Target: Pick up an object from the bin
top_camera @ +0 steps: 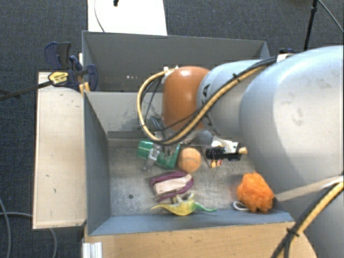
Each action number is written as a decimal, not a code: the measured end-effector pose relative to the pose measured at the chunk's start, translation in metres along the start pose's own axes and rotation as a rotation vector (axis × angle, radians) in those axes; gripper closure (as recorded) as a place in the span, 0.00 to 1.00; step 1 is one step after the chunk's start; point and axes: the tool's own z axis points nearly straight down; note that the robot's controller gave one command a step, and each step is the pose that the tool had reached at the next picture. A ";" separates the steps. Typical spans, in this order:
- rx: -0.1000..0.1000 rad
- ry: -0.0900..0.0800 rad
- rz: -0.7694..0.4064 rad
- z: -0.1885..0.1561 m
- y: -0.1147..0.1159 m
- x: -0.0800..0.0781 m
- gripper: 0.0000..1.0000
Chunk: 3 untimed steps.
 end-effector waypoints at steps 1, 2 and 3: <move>0.003 0.005 0.001 -0.004 -0.001 0.001 1.00; 0.010 0.015 0.001 -0.023 -0.002 0.004 1.00; 0.007 0.011 0.000 -0.040 -0.001 0.001 1.00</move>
Offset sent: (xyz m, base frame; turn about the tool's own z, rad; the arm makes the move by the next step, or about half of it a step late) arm -0.0001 0.0000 0.0136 -0.0001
